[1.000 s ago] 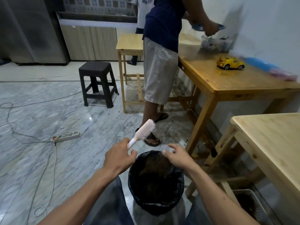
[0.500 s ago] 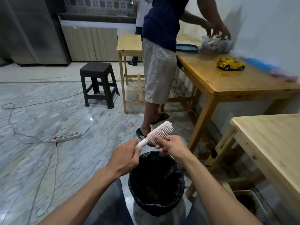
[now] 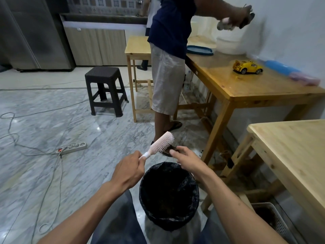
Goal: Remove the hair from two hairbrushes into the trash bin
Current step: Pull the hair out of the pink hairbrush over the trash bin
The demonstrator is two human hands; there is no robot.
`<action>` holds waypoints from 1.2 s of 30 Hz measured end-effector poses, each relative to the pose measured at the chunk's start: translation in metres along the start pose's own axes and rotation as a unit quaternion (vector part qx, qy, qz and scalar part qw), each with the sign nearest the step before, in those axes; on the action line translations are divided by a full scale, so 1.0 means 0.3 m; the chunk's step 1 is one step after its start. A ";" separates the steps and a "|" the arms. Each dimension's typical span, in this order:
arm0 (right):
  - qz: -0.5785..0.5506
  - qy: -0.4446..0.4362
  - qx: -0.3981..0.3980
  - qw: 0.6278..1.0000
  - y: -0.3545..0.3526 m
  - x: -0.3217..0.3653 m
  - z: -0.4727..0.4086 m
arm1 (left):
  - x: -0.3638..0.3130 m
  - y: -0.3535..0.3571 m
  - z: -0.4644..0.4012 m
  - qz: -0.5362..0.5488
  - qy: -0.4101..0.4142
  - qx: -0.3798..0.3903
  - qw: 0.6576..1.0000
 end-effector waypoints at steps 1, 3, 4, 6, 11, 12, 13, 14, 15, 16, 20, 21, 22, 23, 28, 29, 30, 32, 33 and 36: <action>-0.040 -0.003 0.000 0.999 0.007 0.014 -0.001 | -0.007 0.001 0.002 0.007 0.003 0.006 1.000; -0.112 -0.017 0.004 0.994 0.022 0.050 -0.004 | -0.024 0.005 0.009 0.020 0.012 0.021 1.000; -0.134 -0.027 -0.001 0.991 0.023 0.068 -0.008 | -0.033 0.007 0.012 0.029 0.014 0.027 0.999; -0.172 -0.050 -0.018 0.984 0.019 0.103 -0.014 | -0.042 0.008 0.017 0.043 0.014 0.030 0.999; -0.194 -0.079 -0.073 0.975 -0.011 0.163 0.000 | -0.061 0.003 0.031 0.010 0.043 0.025 0.999; -0.183 -0.086 -0.086 0.975 -0.023 0.174 -0.002 | -0.066 -0.001 0.030 0.008 0.051 0.022 0.998; -0.174 -0.092 -0.097 0.976 -0.036 0.189 -0.003 | -0.074 -0.006 0.026 0.011 0.057 0.021 0.998; -0.171 -0.094 -0.105 0.975 -0.050 0.206 0.001 | -0.085 -0.011 0.021 0.017 0.063 0.022 0.998; -0.174 -0.095 -0.111 0.974 -0.068 0.227 0.007 | -0.099 -0.017 0.014 0.028 0.072 0.023 0.997; -0.179 -0.098 -0.119 0.972 -0.091 0.250 0.017 | -0.117 -0.025 0.006 0.043 0.085 0.021 0.995; -0.165 -0.131 -0.164 0.964 -0.212 0.353 0.075 | -0.245 -0.071 -0.023 0.082 0.161 -0.025 0.983; -0.157 -0.141 -0.178 0.961 -0.251 0.375 0.092 | -0.287 -0.086 -0.032 0.084 0.172 -0.037 0.981; -0.152 -0.149 -0.193 0.958 -0.293 0.395 0.109 | -0.332 -0.100 -0.042 0.085 0.181 -0.046 0.979; -0.150 -0.155 -0.205 0.955 -0.336 0.414 0.130 | -0.378 -0.113 -0.049 0.086 0.190 -0.053 0.976; -0.148 -0.170 -0.243 0.943 -0.536 0.493 0.280 | -0.602 -0.164 -0.053 0.082 0.245 -0.086 0.962; -0.139 -0.173 -0.255 0.941 -0.573 0.502 0.311 | -0.644 -0.172 -0.046 0.083 0.255 -0.094 0.959; -0.131 -0.175 -0.266 0.939 -0.606 0.508 0.342 | -0.683 -0.177 -0.038 0.085 0.264 -0.099 0.956; -0.126 -0.177 -0.289 0.932 -0.676 0.509 0.399 | -0.761 -0.178 -0.020 0.092 0.282 -0.099 0.950; -0.125 -0.178 -0.299 0.929 -0.709 0.507 0.429 | -0.797 -0.174 -0.009 0.099 0.291 -0.097 0.947; -0.120 -0.176 -0.328 0.920 -0.807 0.489 0.514 | -0.908 -0.148 0.026 0.126 0.323 -0.079 0.934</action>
Point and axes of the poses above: each hand's wrist, its own z-axis away from the middle knuckle, its own y-axis out of the palm, x = y × z, the point moved 6 cm from there along -z, towards the middle knuckle, and after that the axes turned 4 degrees about -y, right-handed, at the moved point
